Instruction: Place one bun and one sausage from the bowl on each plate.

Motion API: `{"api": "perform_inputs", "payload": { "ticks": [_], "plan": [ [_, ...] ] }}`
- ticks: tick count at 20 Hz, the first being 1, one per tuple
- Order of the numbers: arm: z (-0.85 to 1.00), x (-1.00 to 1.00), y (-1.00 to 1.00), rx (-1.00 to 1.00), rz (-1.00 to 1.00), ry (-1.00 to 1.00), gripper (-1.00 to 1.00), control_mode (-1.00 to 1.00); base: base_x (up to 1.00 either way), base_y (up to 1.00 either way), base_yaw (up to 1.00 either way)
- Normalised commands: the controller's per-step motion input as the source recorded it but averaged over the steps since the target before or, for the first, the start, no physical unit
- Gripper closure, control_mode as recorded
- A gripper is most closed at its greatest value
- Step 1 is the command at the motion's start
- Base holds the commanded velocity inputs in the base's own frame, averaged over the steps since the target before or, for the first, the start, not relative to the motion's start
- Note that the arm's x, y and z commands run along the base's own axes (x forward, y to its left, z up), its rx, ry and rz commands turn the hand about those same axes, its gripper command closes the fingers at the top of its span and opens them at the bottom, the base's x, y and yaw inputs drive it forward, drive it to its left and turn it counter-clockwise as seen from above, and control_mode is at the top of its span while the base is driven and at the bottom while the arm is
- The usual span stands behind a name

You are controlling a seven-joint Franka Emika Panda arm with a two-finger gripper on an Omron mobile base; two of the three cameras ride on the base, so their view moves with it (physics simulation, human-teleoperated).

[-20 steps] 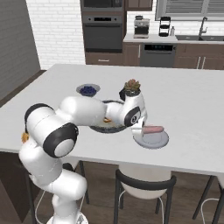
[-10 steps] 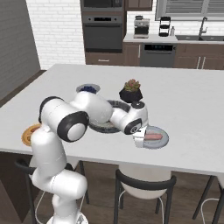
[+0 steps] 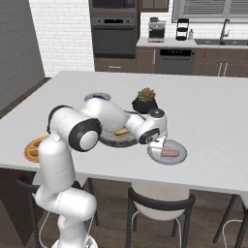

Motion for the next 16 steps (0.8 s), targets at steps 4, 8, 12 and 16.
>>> {"api": "perform_inputs", "payload": {
  "ticks": [4,8,12,16],
  "plan": [
    [0.89,-0.21,0.08,0.00,0.06,-0.24,-1.00,-1.00,0.00,0.00,0.00],
    [1.00,-0.61,0.71,-0.03,0.22,-0.28,-1.00,-1.00,0.00,0.00,0.00],
    [0.82,-0.02,1.00,-0.05,0.34,-0.24,-1.00,-1.00,0.00,0.00,0.00],
    [0.62,0.23,1.00,-0.05,0.37,-0.23,-1.00,-1.00,0.00,0.00,0.00]
  ]
}}
